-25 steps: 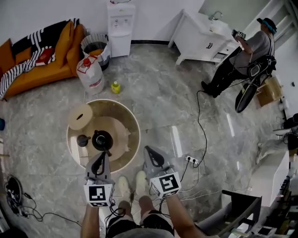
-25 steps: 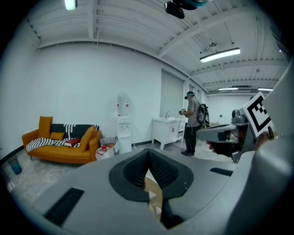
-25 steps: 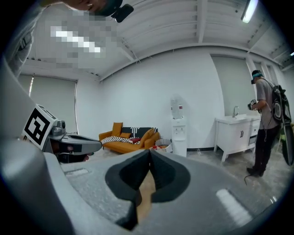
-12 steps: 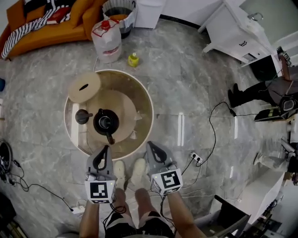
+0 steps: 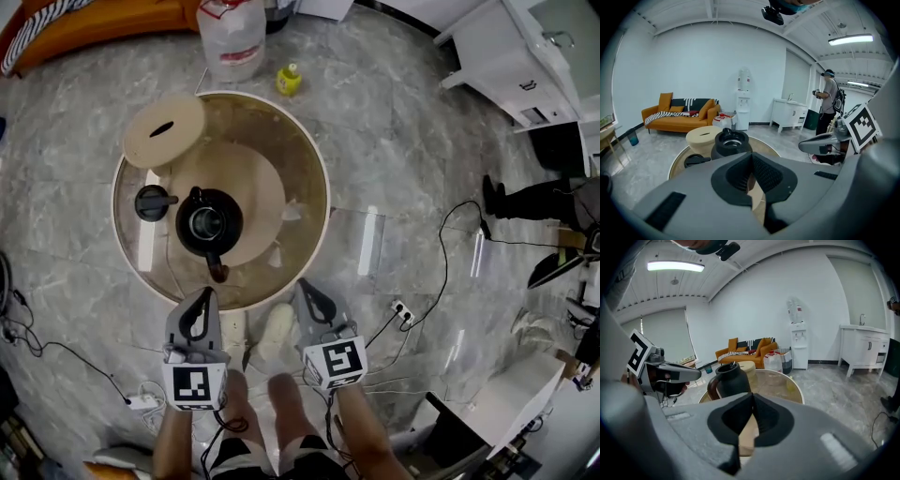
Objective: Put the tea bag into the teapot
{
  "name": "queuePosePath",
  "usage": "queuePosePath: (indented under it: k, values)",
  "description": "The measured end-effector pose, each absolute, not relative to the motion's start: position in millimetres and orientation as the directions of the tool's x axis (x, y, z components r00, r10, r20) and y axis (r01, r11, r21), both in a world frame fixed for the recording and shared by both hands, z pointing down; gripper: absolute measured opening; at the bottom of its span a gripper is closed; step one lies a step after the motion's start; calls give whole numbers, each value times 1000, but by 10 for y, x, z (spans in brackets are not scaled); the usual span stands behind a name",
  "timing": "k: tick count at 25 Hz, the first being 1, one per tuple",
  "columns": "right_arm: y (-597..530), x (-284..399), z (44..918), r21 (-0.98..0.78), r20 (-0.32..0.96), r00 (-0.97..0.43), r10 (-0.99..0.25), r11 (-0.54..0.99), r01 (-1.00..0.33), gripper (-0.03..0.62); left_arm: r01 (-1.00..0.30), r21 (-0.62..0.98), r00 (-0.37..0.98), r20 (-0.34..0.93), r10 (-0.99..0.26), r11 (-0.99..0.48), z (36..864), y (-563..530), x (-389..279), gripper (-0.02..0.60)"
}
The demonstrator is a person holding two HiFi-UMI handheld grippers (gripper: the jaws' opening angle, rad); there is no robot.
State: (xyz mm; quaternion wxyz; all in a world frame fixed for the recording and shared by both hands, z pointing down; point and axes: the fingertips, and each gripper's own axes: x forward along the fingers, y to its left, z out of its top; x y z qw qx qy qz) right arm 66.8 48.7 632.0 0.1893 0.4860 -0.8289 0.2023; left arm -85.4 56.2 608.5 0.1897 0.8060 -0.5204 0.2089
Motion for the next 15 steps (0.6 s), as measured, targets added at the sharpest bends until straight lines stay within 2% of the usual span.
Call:
queuePosePath:
  k: [5,15]
  values:
    - [533,668,6773,-160,525,-460,-716,448,-879,0,-930,141,357,572,-739,-340,6517,680,-817,15]
    - [606,603,7528,-176,593,-464,-658,456,-872,4,-934,137,343,598,-724,-329,6992,803,-855,15]
